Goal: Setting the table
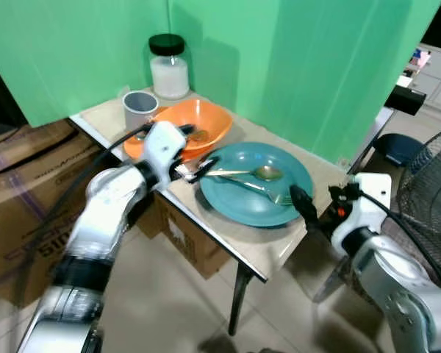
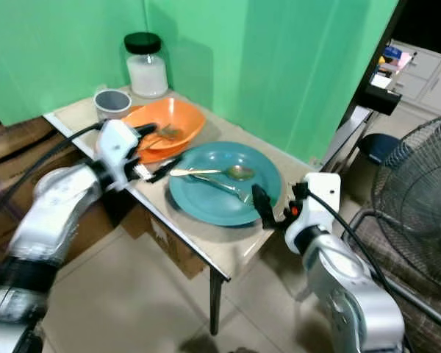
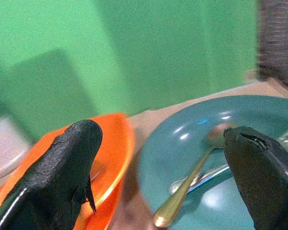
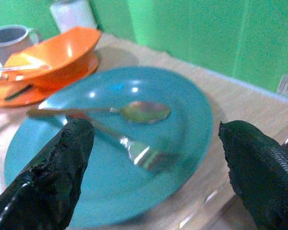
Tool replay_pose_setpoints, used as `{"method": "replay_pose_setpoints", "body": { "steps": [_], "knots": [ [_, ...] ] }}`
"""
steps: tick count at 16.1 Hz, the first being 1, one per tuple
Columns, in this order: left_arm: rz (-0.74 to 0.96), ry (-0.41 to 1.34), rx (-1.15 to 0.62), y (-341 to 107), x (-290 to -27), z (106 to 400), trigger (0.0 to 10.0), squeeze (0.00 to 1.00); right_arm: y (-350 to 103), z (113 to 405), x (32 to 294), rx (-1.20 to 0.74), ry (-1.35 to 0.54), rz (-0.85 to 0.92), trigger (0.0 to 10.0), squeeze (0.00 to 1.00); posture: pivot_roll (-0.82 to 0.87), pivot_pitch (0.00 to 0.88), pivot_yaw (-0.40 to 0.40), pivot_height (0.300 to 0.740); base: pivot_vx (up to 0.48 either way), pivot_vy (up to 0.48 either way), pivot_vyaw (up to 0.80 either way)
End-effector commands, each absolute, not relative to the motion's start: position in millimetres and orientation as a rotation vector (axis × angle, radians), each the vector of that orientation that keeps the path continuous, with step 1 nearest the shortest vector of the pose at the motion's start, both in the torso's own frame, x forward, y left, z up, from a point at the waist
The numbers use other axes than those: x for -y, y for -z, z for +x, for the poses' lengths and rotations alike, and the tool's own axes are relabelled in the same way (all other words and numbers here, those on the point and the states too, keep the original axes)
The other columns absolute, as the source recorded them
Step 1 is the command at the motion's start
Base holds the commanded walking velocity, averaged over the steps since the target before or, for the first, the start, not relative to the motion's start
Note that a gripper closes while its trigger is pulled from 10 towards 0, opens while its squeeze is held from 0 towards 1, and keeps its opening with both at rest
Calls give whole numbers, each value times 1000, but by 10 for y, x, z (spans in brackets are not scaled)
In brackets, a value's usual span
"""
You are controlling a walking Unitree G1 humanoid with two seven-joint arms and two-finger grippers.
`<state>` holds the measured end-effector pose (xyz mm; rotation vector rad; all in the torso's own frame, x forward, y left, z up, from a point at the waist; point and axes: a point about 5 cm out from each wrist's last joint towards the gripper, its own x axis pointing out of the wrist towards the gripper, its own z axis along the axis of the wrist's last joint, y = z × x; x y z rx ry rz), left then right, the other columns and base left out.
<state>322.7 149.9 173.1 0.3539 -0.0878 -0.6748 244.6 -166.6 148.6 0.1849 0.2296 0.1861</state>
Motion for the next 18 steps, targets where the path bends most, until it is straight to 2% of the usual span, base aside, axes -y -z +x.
{"method": "replay_pose_setpoints", "body": {
  "steps": [1,2,3,4,7,11,18],
  "knots": [
    [354,624,75,-1768,-1527,3180,10000,671,-1493,2480,1695,-211,-158,178,10000,0,-70,0,-47,740,0,0,0],
    [337,564,66,-1748,-1560,3097,10000,1000,-1492,2478,1694,-199,-144,160,10000,0,-70,0,-39,740,0,0,0],
    [315,495,67,-1729,-1591,3015,10000,1000,-1487,2457,1688,-181,-128,137,10000,0,-70,0,-37,740,0,0,0],
    [307,383,59,-1714,-1643,2969,10000,0,-1466,2415,1687,-177,-108,112,10000,0,-69,0,-33,740,0,0,0],
    [246,323,41,-1648,-1602,2812,10000,0,-1370,2309,1654,-190,-65,169,10000,0,-77,0,-20,740,0,116,-260],
    [247,305,4,-1628,-1562,2793,10000,0,-1332,2255,1652,-193,-47,180,10000,0,-81,0,-17,740,0,480,-781],
    [265,349,-19,-1651,-1554,2795,10000,0,-1362,2340,1650,-185,-53,161,10000,0,-68,0,-22,740,0,480,-781]
  ]
}}
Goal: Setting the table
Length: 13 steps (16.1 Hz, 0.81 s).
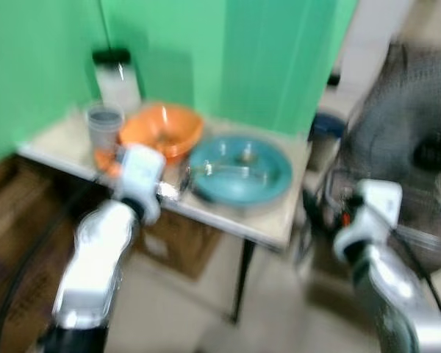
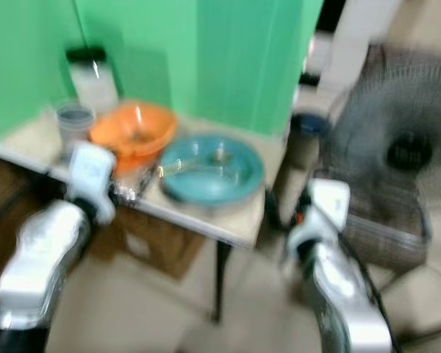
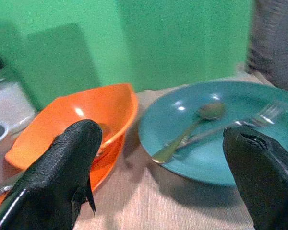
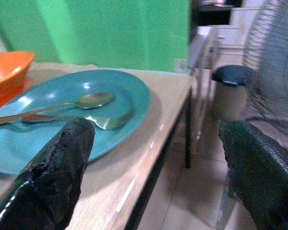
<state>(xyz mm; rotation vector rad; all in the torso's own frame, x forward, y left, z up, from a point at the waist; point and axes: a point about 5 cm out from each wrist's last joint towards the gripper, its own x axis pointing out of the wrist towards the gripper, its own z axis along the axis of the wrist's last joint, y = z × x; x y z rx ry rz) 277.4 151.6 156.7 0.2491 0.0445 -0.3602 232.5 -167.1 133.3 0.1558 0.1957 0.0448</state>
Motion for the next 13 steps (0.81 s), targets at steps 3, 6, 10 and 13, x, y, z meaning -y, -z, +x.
{"method": "replay_pose_setpoints", "body": {
  "steps": [3,6,10,13],
  "knots": [
    [281,329,-10,-1668,-1573,2812,10000,0,-1359,2345,1636,-182,-44,170,10000,0,-68,0,-20,740,0,-200,-781],
    [251,309,-27,-1647,-1587,2808,10000,0,-1367,2353,1650,-164,-7,184,10000,0,-70,0,-12,740,0,-480,-781],
    [239,288,-53,-1600,-1603,2808,10000,0,-1376,2363,1633,-150,-21,163,10000,0,-72,0,-9,740,0,0,-195],
    [215,301,-31,-1645,-1597,2817,10000,0,-1376,2378,1590,-144,-59,166,10000,0,-63,0,-16,740,0,0,0]
  ]
}}
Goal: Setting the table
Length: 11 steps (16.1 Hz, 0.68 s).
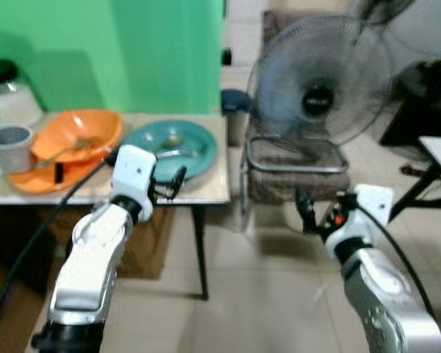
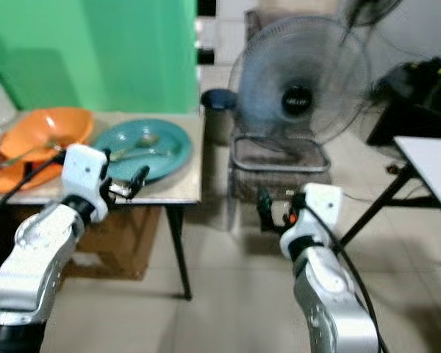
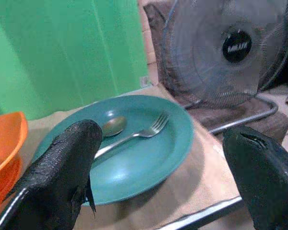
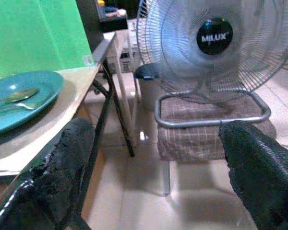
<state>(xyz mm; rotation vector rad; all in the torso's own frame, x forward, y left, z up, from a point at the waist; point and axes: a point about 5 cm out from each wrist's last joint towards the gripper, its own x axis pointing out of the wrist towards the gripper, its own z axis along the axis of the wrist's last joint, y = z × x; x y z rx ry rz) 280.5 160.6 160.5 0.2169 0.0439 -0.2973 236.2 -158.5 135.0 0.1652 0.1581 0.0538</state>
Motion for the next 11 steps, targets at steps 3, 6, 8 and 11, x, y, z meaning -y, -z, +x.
{"method": "replay_pose_setpoints", "body": {
  "steps": [3,6,8,11],
  "knots": [
    [211,299,-25,-1669,-1604,2823,10000,0,-1381,2389,1561,-134,-88,165,10000,0,-61,0,-19,740,80,0,0],
    [211,300,-28,-1661,-1628,2799,10000,0,-1367,2398,1536,-144,-115,140,10000,0,-53,0,-28,740,256,0,0],
    [208,298,-31,-1654,-1635,2781,10000,0,-1341,2414,1509,-167,-155,70,10000,0,-48,0,-34,740,302,0,400],
    [206,301,-31,-1653,-1626,2774,10000,0,-1338,2406,1487,-157,-169,103,10000,0,-46,0,-35,740,331,0,533]
  ]
}}
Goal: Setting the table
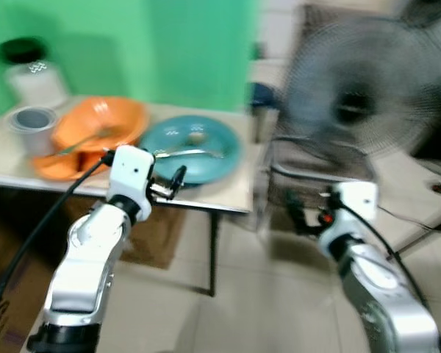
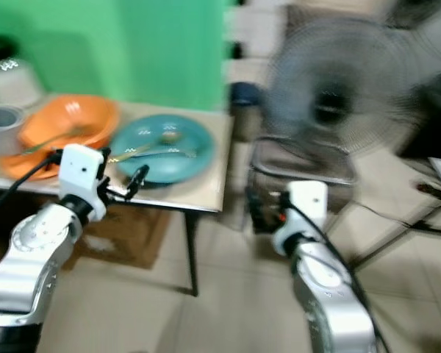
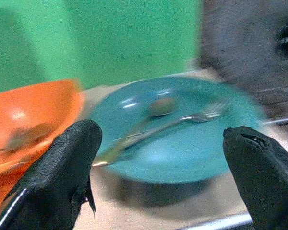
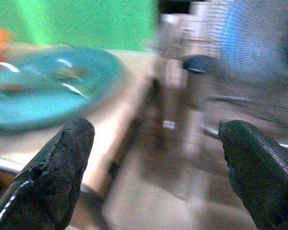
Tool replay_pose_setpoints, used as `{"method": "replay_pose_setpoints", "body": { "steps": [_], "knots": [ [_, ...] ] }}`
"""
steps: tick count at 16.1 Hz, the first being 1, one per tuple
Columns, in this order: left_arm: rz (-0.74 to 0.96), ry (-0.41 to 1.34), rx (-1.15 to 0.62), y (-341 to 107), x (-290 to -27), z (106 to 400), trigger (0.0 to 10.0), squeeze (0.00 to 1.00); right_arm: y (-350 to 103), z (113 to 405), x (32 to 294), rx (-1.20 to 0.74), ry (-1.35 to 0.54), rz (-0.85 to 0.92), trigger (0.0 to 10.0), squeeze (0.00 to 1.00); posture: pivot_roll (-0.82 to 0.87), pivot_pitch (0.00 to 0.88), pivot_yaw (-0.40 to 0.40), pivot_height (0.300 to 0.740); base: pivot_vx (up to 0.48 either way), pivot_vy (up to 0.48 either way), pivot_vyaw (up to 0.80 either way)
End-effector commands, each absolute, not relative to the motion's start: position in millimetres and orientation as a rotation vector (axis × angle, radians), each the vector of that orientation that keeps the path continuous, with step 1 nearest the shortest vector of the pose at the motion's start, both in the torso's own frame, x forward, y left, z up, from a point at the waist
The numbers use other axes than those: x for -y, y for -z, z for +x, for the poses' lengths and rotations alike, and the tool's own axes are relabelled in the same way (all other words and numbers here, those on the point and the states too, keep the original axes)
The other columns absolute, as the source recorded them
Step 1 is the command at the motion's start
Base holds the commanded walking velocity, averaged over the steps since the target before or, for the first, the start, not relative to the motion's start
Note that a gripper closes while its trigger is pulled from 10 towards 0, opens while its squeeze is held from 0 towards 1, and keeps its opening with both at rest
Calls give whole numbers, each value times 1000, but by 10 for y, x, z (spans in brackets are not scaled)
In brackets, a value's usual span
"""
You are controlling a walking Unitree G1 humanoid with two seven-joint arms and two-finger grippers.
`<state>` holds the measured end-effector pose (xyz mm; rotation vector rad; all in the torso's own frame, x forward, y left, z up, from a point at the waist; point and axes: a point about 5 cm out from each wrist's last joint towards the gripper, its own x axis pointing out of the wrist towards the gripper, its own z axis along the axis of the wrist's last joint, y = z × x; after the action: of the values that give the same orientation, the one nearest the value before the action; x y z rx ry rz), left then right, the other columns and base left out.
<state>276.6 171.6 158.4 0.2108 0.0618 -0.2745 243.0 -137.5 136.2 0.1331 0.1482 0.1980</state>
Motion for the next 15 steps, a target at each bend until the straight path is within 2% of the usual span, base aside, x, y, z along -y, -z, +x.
{"method": "replay_pose_setpoints", "body": {
  "steps": [1,7,15],
  "knots": [
    [211,306,-31,-1652,-1623,2775,10000,0,-1338,2400,1494,-155,-158,135,10000,0,-46,0,-34,740,334,0,0],
    [241,336,-36,-1657,-1625,2771,10000,0,-1319,2392,1522,-158,-152,126,10000,0,-51,0,-15,740,324,0,0],
    [293,393,-58,-1620,-1651,2792,10000,0,-1329,2426,1595,-173,-159,180,10000,0,-59,0,-5,740,0,0,0]
  ]
}}
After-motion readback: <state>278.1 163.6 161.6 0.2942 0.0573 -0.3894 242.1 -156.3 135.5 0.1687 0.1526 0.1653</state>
